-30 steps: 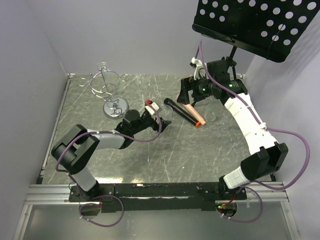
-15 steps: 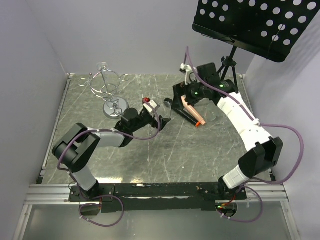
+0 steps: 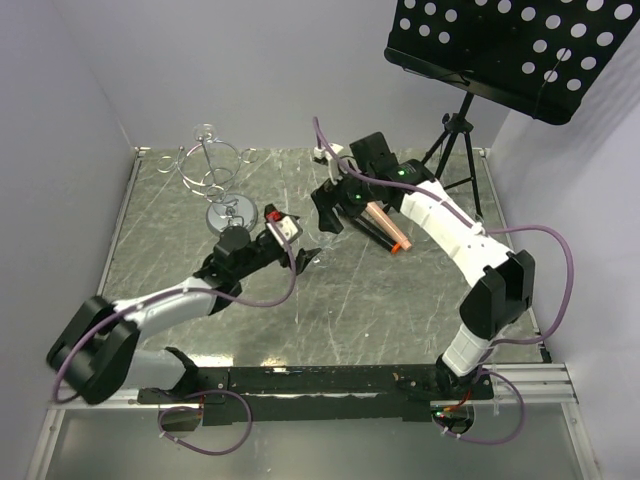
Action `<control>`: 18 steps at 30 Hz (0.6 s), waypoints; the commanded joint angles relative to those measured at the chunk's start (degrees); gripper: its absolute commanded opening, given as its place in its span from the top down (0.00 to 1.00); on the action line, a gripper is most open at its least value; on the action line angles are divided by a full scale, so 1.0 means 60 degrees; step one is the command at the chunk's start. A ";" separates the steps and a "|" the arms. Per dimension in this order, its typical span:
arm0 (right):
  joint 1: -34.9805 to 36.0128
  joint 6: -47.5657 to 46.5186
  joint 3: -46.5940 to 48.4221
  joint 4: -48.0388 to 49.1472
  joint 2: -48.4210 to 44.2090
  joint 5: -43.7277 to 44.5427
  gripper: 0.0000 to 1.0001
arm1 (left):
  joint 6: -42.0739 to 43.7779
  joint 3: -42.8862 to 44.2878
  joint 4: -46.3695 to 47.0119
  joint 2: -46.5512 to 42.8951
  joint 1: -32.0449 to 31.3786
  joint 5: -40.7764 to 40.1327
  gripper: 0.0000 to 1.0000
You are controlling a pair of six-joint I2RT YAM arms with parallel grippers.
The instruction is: Take the wine glass off the wine glass rack
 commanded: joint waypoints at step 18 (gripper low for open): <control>0.0666 0.0215 0.0986 0.0667 0.1422 0.0852 0.19 | 0.0640 0.0166 -0.5943 -0.4542 0.0591 -0.1583 0.00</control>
